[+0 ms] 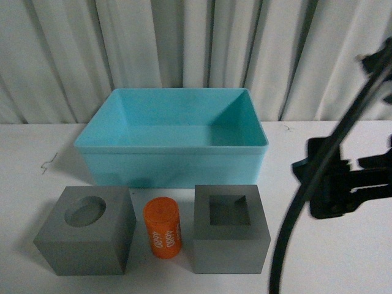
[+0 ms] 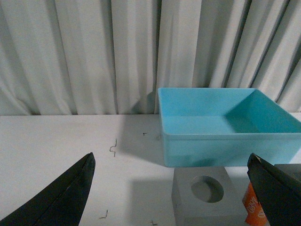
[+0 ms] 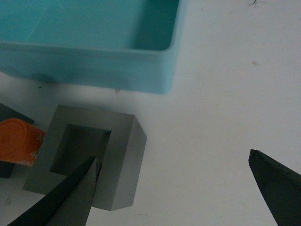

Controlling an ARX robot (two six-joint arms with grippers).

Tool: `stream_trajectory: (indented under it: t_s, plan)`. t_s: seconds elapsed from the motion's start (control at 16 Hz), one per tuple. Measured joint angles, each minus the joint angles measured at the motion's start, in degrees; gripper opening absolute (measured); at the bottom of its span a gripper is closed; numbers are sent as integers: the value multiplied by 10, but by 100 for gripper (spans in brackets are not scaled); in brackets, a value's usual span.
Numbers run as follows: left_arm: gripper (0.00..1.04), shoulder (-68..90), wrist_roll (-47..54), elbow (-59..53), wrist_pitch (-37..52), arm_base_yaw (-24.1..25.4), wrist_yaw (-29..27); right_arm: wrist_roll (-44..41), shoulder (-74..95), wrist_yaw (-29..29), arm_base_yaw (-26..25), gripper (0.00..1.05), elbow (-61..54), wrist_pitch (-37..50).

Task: Place gray and orange parts in blue box

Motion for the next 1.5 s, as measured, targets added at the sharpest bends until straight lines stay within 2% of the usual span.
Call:
stream_trajectory:
  t_s: [0.19,0.56,1.0,1.44,1.5]
  plan:
    - [98,0,0,0,0,0,0,46,87,19,27,98,37,1]
    - [98,0,0,0,0,0,0,92,155,19,60,98,106,-25]
    - [98,0,0,0,0,0,0,136,204,5,71,97,164,-92]
    - [98,0,0,0,0,0,0,152,230,-6,71,27,185,-115]
    - [98,0,0,0,0,0,0,148,227,0,71,21,185,-115]
